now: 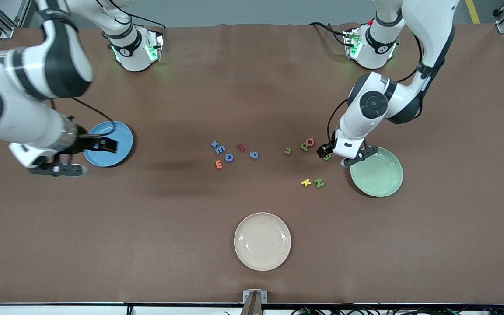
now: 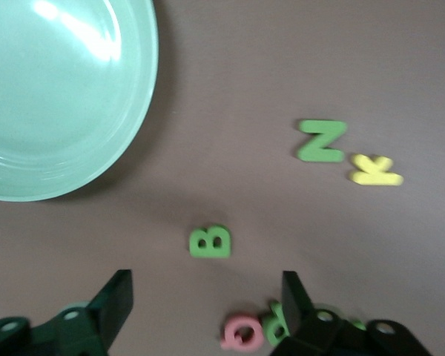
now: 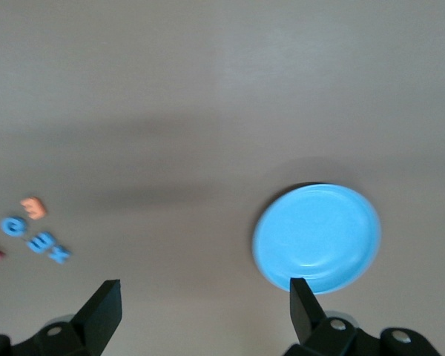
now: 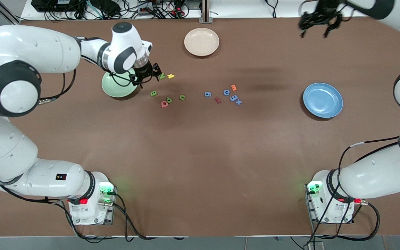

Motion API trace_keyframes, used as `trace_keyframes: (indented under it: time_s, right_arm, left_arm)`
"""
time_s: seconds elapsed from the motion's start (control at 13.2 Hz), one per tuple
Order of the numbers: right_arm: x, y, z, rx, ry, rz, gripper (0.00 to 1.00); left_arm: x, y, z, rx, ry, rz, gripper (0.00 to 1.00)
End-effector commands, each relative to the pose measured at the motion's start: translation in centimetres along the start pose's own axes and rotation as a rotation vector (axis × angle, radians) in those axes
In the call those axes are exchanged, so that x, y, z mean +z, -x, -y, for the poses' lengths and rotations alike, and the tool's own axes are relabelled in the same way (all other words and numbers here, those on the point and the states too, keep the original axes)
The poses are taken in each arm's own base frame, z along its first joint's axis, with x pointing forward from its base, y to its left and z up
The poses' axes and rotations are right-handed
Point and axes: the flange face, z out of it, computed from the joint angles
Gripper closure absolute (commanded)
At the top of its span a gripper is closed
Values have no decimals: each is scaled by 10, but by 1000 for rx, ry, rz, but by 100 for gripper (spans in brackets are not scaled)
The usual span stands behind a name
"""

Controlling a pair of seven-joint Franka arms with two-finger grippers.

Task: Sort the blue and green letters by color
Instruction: 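Grasp the green B with the left gripper while the right gripper reaches letters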

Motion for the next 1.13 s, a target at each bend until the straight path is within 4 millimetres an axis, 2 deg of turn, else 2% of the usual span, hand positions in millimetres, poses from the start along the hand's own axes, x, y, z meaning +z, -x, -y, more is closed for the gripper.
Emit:
trace_keyframes:
  time_s: [0.0,0.23,0.3,0.38,0.53,0.68,0.76,0.83,0.91,0.98,1.06]
  right_arm:
    - [42,22,43,70,-22,-14,0]
    - [98,64,112,118,-28,-66,0]
    - [113,72,125,170,-32,-85,0]
    - [130,84,136,181,-28,-96,0]
    - [159,102,142,169,-32,-108,0]
    - [174,117,155,177,-31,-112,0]
    - [178,124,165,139,-15,-122,0]
    - [182,133,181,55,21,-162,0]
    - [193,136,190,-27,55,-193,0]
    - [206,142,205,-75,48,-211,0]
    - [216,148,215,-106,47,-215,0]
  left_arm:
    - [25,-1,-2,-56,-49,-48,24]
    - [42,0,-10,-114,-61,-43,25]
    - [45,-1,-11,-115,-59,-41,25]
    - [48,-2,-11,-117,-53,-37,25]
    - [59,-2,-11,-121,-37,-26,27]
    - [71,3,-12,-115,-36,-11,32]
    - [72,3,-11,-115,-38,-9,39]
    - [71,2,-10,-117,-37,-10,59]
    - [70,2,-11,-112,-37,-11,87]
    - [67,0,-10,-109,-36,-16,100]
    - [60,-4,-8,-103,-34,-25,100]
